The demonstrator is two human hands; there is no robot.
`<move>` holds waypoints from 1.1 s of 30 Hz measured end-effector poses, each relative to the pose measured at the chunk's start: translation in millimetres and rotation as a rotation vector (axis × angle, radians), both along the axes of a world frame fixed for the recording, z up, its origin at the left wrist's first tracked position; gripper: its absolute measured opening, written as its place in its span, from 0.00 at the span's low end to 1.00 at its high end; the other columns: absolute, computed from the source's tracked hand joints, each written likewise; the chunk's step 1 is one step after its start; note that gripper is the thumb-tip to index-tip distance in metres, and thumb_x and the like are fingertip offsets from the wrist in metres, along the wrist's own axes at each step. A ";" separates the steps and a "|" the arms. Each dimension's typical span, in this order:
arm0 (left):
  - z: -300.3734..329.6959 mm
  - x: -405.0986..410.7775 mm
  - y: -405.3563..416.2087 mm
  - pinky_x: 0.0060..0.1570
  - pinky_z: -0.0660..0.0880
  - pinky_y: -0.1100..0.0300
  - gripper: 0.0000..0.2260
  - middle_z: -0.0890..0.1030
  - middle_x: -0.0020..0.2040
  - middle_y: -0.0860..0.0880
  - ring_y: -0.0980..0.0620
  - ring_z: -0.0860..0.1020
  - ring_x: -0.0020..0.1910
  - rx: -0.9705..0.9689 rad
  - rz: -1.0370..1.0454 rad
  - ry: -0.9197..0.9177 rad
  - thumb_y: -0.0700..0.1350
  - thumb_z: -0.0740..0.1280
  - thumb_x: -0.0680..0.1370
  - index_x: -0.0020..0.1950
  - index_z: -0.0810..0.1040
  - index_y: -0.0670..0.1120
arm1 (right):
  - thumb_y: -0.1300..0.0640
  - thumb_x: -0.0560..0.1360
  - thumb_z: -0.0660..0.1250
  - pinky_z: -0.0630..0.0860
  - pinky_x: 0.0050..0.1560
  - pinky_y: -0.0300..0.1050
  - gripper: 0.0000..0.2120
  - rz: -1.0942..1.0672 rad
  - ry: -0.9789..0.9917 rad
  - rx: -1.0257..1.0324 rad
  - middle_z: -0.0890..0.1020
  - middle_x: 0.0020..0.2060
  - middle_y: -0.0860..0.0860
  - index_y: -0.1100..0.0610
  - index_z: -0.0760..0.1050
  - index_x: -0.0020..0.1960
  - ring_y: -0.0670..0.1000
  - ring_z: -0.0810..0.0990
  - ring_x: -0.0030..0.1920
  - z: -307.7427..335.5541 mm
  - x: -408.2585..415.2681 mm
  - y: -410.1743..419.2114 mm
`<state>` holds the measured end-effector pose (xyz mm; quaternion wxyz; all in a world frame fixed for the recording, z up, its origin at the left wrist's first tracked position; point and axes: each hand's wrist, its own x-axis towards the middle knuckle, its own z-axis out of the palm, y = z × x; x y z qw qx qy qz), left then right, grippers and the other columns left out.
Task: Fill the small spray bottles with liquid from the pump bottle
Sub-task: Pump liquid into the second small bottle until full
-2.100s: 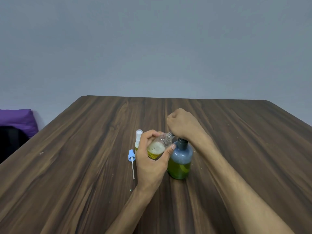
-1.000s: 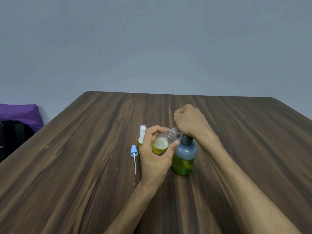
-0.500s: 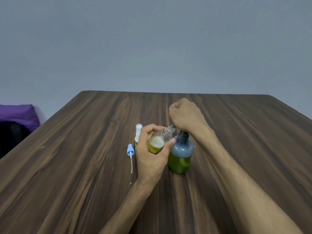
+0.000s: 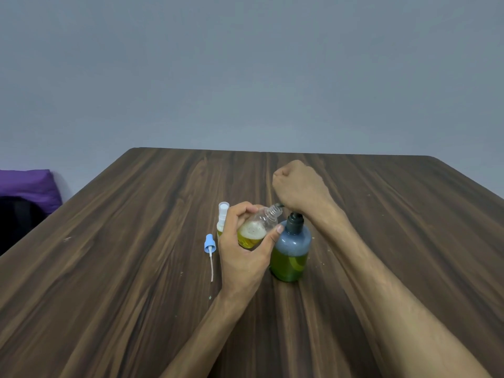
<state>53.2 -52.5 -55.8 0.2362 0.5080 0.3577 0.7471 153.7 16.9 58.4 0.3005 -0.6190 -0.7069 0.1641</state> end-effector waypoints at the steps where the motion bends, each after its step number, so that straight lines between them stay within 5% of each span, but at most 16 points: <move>1: 0.4 0.3 0.2 0.59 0.81 0.55 0.22 0.85 0.55 0.47 0.43 0.85 0.57 -0.001 0.001 -0.005 0.36 0.82 0.72 0.59 0.77 0.49 | 0.62 0.73 0.57 0.64 0.34 0.46 0.17 -0.001 0.001 0.006 0.71 0.26 0.48 0.55 0.63 0.25 0.53 0.67 0.30 0.0 -0.1 1.0; 21: -1.8 0.3 3.4 0.61 0.82 0.47 0.22 0.85 0.56 0.46 0.43 0.85 0.58 -0.019 0.013 -0.011 0.39 0.81 0.71 0.58 0.77 0.55 | 0.62 0.73 0.57 0.64 0.33 0.46 0.17 0.002 -0.039 -0.017 0.71 0.27 0.47 0.55 0.65 0.26 0.52 0.66 0.29 -4.9 -1.9 -1.0; 33: -1.2 1.2 2.1 0.60 0.81 0.55 0.23 0.85 0.55 0.49 0.45 0.85 0.58 0.011 0.011 -0.020 0.37 0.81 0.71 0.58 0.77 0.55 | 0.62 0.70 0.56 0.63 0.32 0.46 0.20 0.026 0.000 -0.018 0.67 0.23 0.46 0.53 0.65 0.21 0.54 0.66 0.30 -3.0 0.1 1.0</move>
